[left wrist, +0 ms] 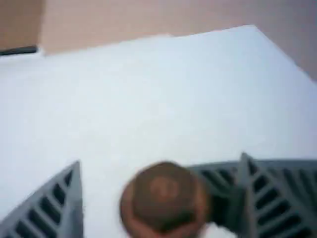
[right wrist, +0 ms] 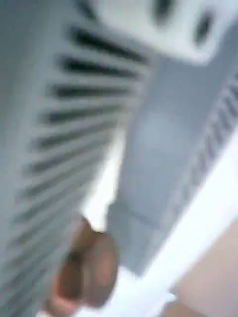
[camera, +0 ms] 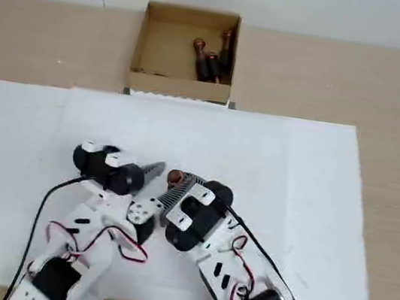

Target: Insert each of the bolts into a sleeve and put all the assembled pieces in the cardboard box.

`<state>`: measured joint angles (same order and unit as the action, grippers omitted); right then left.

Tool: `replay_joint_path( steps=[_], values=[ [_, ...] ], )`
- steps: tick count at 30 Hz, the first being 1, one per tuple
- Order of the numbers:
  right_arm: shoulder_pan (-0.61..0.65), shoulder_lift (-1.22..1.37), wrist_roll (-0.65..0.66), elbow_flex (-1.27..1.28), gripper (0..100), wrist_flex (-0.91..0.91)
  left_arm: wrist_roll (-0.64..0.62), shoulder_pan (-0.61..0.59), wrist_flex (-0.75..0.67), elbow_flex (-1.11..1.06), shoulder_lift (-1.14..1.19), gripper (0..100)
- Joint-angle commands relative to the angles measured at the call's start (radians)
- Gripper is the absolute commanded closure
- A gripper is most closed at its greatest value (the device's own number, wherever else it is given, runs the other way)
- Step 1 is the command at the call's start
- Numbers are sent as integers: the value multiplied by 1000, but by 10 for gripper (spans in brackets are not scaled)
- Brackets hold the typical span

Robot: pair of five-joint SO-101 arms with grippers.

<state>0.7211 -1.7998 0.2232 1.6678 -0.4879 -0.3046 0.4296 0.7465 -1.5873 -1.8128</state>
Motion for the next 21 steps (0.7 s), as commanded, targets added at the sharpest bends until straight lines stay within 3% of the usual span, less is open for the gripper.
replay_joint_path(
  steps=[1, 11, 14, 16, 21],
  values=[
    [2, -15, 11, 15, 995, 38, 55, -26, 21, 61, -2, 801],
    [-81, -15, 8, 15, 995, 36, 60, -37, 150, 294, -2, 808],
    [-88, -15, 6, 15, 995, 36, 66, -38, 169, 332, -2, 902],
    [-88, -15, 6, 15, 995, 30, 66, -72, 163, 338, -2, 1000],
    [-127, -15, 6, 15, 995, 27, 77, -247, 163, 292, -2, 993]
  ],
)
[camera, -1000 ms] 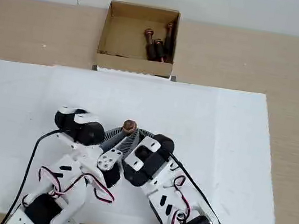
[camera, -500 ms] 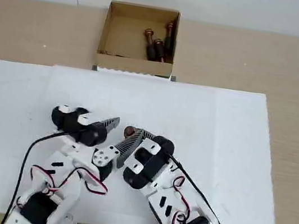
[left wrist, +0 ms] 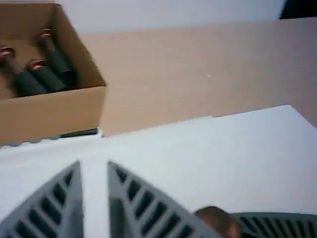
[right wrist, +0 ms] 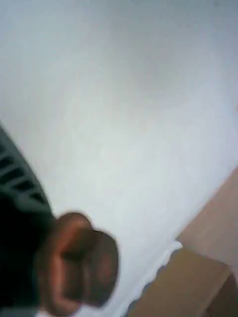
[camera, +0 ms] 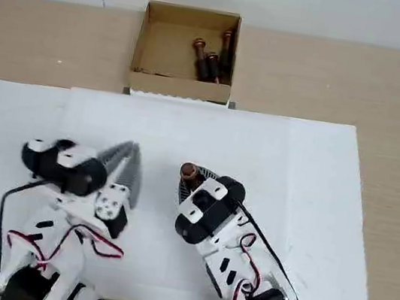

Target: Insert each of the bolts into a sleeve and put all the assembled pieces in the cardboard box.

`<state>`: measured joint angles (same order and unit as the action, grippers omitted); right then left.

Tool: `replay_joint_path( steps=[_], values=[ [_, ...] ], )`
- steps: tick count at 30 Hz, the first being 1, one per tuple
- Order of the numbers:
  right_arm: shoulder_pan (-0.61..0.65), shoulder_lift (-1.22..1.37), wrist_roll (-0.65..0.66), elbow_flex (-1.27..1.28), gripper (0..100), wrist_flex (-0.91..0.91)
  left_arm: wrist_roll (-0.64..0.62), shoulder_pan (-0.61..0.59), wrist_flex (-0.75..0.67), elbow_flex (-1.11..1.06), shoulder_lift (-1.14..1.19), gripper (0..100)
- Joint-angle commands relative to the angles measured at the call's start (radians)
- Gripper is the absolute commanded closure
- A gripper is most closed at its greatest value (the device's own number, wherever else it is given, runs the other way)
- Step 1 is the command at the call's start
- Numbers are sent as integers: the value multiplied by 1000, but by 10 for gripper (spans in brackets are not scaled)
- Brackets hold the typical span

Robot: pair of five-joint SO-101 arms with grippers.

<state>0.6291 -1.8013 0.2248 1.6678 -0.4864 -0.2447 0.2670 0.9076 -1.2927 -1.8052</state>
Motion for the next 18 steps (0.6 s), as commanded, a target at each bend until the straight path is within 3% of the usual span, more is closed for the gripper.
replay_joint_path(
  steps=[1, 7, 12, 18],
  values=[
    [-54, -13, 3, 15, 995, 25, 37, -124, 2, -27, -9, 994],
    [-177, -13, -100, 15, 995, 27, 86, -296, 0, -189, -11, 994],
    [-297, -12, -167, -11, 995, 1, 91, -318, 2, -243, -11, 994],
    [-390, -12, -304, -97, 995, -206, 109, -308, 2, -308, -11, 994]
  ],
)
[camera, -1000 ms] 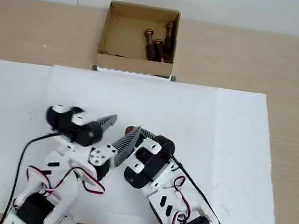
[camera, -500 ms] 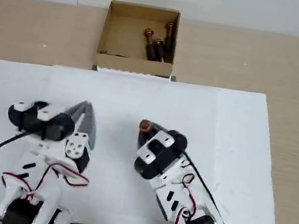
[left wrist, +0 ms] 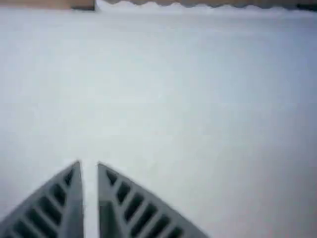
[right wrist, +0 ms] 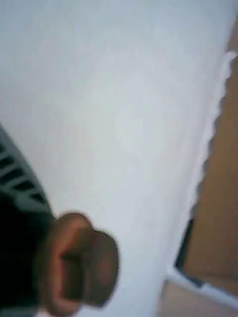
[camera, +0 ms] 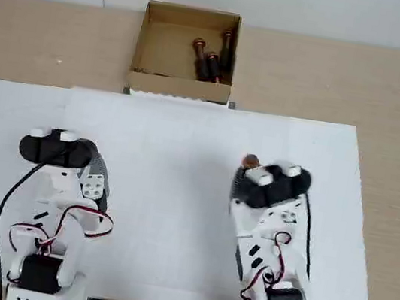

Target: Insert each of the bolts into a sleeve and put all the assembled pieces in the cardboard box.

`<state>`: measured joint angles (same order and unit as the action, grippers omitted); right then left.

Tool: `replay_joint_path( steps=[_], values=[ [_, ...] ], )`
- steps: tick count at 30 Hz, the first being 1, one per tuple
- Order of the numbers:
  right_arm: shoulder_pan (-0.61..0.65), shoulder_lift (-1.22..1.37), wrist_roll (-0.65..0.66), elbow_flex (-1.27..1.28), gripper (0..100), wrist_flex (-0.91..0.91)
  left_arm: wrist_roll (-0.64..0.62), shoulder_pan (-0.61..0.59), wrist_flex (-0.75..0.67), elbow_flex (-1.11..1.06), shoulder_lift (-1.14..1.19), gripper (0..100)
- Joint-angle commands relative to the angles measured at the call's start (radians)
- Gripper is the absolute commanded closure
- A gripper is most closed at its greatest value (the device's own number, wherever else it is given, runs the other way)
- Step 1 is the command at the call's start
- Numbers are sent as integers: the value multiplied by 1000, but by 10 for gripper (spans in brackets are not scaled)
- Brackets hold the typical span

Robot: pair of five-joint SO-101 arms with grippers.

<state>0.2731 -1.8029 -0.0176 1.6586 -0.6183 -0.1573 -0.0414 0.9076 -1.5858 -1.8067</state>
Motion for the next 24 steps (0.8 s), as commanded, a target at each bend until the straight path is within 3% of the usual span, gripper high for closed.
replay_joint_path(
  steps=[1, 8, 16, 24],
  values=[
    [-41, -10, -78, -101, 995, -104, 41, 0, 2, -30, -9, 994],
    [-41, -10, -141, -178, 995, -229, 74, 0, 0, -68, -11, 994],
    [-38, 13, -141, -282, 995, -251, 74, 2, 0, -90, -11, 994],
    [-36, 378, -149, -503, 995, -237, 74, 2, 0, -90, -11, 994]
  ],
)
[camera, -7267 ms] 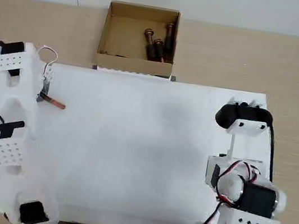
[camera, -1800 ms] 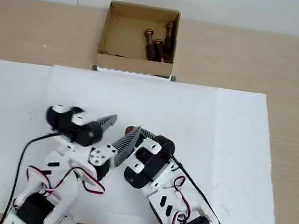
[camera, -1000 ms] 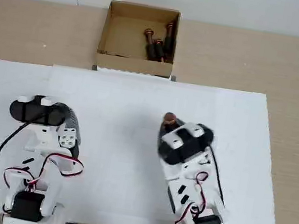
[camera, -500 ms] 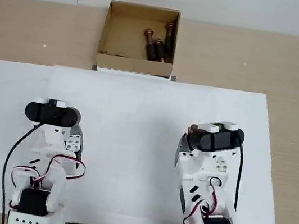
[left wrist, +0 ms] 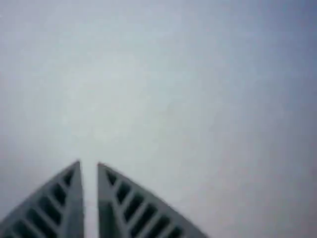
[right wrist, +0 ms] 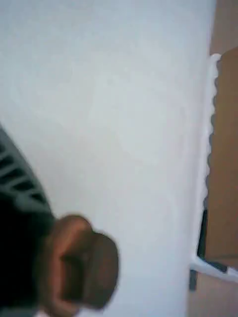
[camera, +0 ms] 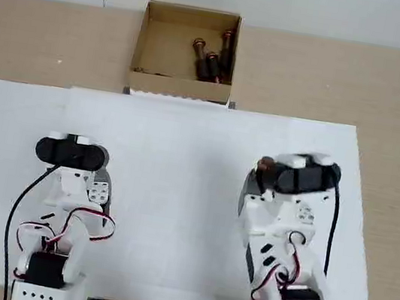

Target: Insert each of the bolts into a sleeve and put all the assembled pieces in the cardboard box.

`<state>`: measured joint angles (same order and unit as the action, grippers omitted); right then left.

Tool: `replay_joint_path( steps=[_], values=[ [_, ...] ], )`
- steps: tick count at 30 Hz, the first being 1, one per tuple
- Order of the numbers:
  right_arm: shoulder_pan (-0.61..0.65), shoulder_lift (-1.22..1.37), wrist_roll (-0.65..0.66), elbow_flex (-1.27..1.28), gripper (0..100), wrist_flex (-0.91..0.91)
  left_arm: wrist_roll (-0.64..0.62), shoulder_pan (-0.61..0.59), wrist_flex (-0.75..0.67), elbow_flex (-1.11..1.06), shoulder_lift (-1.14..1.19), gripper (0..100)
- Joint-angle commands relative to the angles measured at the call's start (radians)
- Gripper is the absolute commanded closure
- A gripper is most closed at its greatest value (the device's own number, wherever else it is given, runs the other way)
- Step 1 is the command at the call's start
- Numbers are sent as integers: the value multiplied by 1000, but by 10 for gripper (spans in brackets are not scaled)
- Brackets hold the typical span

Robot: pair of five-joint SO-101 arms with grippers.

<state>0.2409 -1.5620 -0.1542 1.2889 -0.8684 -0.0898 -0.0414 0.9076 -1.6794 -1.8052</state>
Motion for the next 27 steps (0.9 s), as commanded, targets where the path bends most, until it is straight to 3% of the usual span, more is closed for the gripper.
replay_joint_path(
  steps=[1, 11, 27],
  values=[
    [-4, 191, -12, -164, 995, 27, 6, 2, 0, 4, -12, 994],
    [-2, 714, 0, -453, 995, 285, 0, -3, 2, 4, -12, 994],
    [59, 1494, 160, -1080, 995, 565, 0, -5, 2, 4, -12, 994]
  ],
)
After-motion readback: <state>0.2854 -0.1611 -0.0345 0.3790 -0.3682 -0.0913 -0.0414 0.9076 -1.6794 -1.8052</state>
